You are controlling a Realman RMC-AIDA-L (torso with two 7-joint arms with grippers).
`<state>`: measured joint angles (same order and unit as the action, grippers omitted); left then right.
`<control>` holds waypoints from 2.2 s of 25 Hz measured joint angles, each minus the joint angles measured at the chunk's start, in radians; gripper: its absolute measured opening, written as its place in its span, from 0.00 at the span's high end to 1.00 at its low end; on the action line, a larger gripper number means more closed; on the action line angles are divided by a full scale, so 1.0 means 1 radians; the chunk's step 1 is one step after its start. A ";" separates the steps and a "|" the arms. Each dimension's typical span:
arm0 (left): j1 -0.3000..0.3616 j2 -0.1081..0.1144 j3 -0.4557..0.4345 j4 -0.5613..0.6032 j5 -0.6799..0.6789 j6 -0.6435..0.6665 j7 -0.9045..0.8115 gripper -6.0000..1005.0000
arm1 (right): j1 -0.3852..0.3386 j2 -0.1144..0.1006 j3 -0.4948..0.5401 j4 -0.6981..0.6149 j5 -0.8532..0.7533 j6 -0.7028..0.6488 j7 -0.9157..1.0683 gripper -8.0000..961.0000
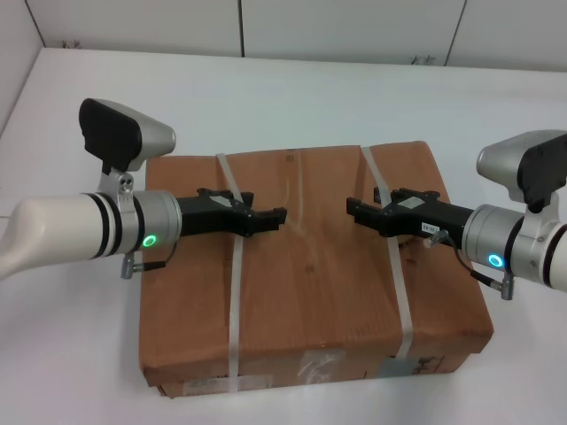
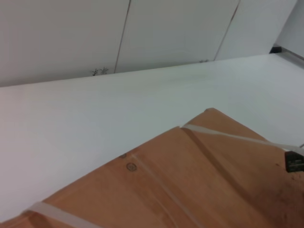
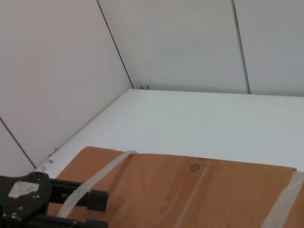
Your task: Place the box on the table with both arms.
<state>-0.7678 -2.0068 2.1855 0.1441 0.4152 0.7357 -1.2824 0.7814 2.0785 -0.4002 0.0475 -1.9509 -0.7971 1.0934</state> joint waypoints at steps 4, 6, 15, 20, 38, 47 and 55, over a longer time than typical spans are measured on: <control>0.010 0.005 -0.015 0.002 0.000 0.000 0.000 0.35 | -0.001 0.000 0.000 0.000 0.001 0.004 0.004 0.43; 0.013 0.008 -0.019 0.004 0.000 0.000 0.000 0.31 | -0.005 0.000 0.000 -0.001 0.001 0.006 0.009 0.39; 0.018 0.012 -0.027 -0.001 0.001 -0.005 0.001 0.28 | -0.019 0.000 0.000 -0.016 0.001 0.007 0.024 0.30; 0.022 0.012 -0.027 -0.003 0.001 -0.047 0.000 0.28 | -0.023 0.000 0.000 -0.029 0.001 0.008 0.024 0.30; 0.070 0.048 -0.099 0.009 0.001 0.026 0.001 0.27 | -0.087 -0.002 0.002 -0.108 0.004 -0.071 0.048 0.29; 0.146 0.087 -0.261 0.011 0.000 0.305 0.077 0.27 | -0.135 -0.002 0.006 -0.179 0.012 -0.168 0.089 0.29; 0.168 0.105 -0.289 0.011 0.014 0.541 0.205 0.26 | -0.216 -0.004 0.027 -0.300 0.049 -0.489 0.005 0.27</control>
<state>-0.6000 -1.9022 1.8969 0.1552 0.4289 1.2768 -1.0776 0.5655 2.0747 -0.3735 -0.2525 -1.9018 -1.2864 1.0984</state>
